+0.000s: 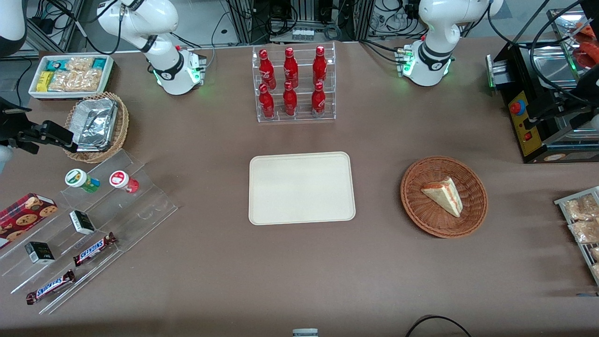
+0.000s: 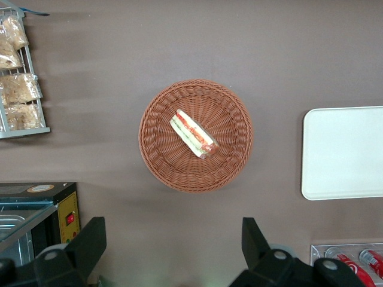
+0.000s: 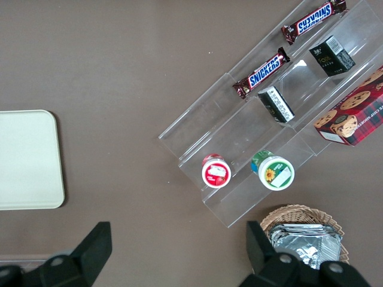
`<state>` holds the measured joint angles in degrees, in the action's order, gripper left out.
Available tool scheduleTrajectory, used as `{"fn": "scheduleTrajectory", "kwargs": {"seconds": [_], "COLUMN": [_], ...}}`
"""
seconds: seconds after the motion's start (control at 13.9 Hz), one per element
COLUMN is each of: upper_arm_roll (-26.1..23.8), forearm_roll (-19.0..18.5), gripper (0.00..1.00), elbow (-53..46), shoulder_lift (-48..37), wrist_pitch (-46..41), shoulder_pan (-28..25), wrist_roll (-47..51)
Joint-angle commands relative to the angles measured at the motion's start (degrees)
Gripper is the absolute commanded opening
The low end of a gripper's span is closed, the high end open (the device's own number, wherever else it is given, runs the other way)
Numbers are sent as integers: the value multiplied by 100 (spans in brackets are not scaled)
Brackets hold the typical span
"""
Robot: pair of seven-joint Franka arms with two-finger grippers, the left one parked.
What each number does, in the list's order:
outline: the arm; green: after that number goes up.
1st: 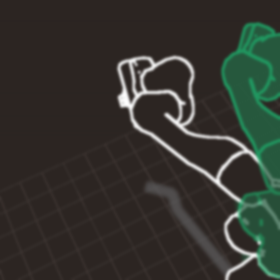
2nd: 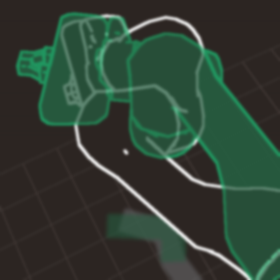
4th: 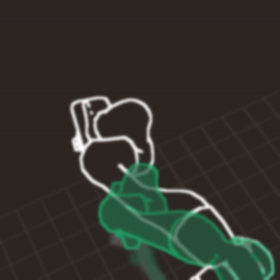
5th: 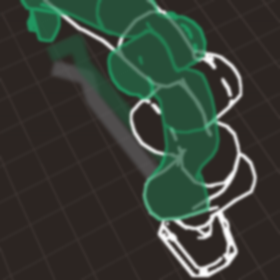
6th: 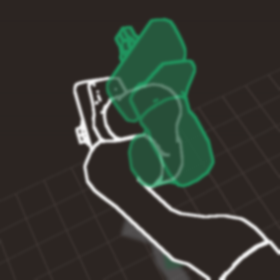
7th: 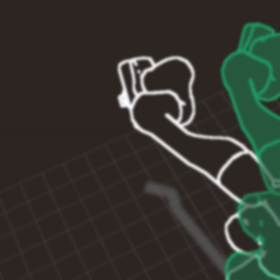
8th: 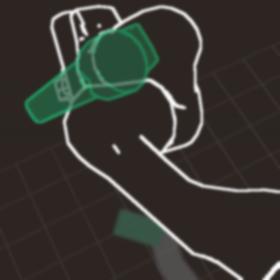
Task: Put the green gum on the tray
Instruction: 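Move the right gripper down over the green-lidded gum jar on the rack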
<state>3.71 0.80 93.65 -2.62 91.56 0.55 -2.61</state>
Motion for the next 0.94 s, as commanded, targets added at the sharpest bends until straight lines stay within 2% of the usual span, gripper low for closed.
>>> {"fn": "scheduleTrajectory", "kwargs": {"seconds": [0.0,0.36,0.5,0.65,0.86], "upper_arm_roll": [15,33,94,209,542], "forearm_roll": [-18,-18,-27,-27,-18], "gripper": [100,100,100,100,100], "elbow": [-199,-14,327,932,1462], "shoulder_lift": [104,191,191,96,59], "wrist_pitch": [-173,-121,290,1009,1907], "shoulder_pan": [7,7,33,16,15], "wrist_roll": [-91,-73,-134,-833,-2442]}}
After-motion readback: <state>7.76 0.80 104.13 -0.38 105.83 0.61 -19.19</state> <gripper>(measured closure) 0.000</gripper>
